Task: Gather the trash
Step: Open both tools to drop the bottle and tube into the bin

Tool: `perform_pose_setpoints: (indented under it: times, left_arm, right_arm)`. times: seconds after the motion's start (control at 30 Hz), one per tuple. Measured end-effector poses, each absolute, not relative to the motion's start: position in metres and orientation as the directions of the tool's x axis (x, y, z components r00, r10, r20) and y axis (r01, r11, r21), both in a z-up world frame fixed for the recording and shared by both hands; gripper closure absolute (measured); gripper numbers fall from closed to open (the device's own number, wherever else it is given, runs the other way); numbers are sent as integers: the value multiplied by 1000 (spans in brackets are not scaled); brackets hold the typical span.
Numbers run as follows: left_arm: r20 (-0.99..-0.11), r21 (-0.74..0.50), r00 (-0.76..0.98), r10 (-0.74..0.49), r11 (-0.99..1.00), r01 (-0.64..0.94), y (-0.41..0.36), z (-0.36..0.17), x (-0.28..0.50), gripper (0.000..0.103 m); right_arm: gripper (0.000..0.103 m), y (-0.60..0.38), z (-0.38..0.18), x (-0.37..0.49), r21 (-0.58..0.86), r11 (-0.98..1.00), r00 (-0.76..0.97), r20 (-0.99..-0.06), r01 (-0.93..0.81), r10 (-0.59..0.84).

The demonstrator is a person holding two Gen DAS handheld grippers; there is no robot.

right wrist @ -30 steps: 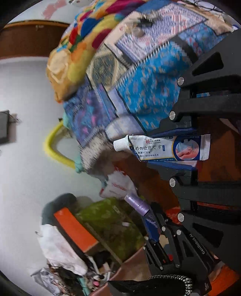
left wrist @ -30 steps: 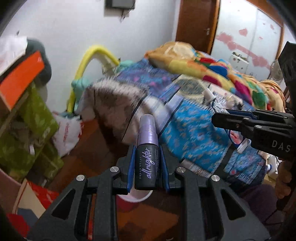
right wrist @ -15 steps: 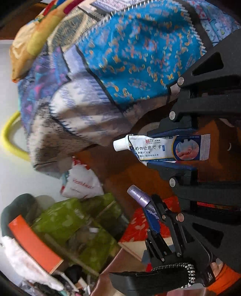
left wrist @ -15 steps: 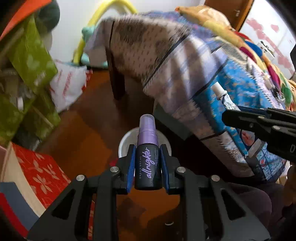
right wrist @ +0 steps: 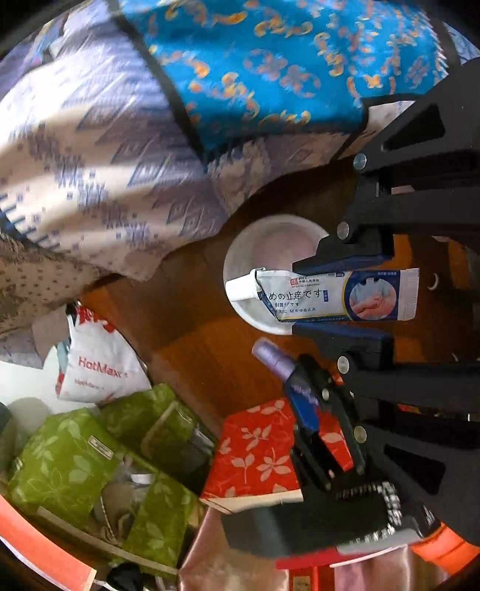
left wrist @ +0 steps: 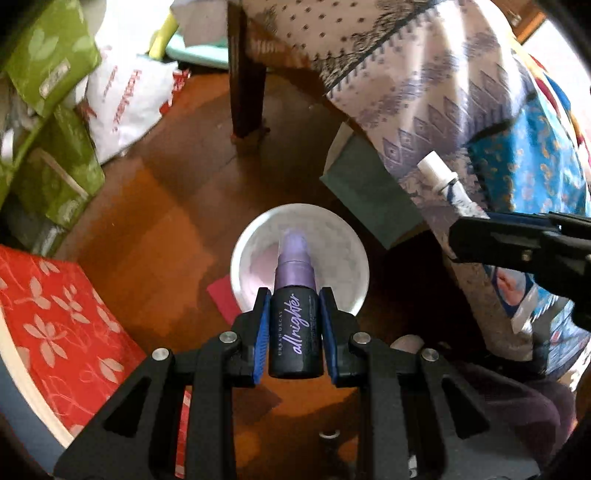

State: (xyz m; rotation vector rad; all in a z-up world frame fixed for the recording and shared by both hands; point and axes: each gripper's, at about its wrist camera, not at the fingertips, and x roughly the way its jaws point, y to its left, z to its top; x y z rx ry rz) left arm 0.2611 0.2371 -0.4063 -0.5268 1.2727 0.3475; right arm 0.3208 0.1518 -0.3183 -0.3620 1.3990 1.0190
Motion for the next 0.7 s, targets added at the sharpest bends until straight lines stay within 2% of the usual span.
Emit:
perform_pose_setpoints:
  times: [0.1, 0.2, 0.7]
  left_arm:
    - [-960, -205, 272, -59, 812, -546, 245, -406, 265, 76]
    - [-962, -176, 271, -21, 808, -562, 248, -400, 268, 63]
    - [-945, -95, 313, 94, 837, -539, 234, -351, 245, 63]
  right_arm:
    - [79, 153, -317, 322, 332, 542, -138, -920, -772, 367]
    - [71, 153, -319, 320, 292, 534, -114, -933, -794, 341]
    - [70, 125, -293, 313, 274, 543, -68, -927, -794, 368]
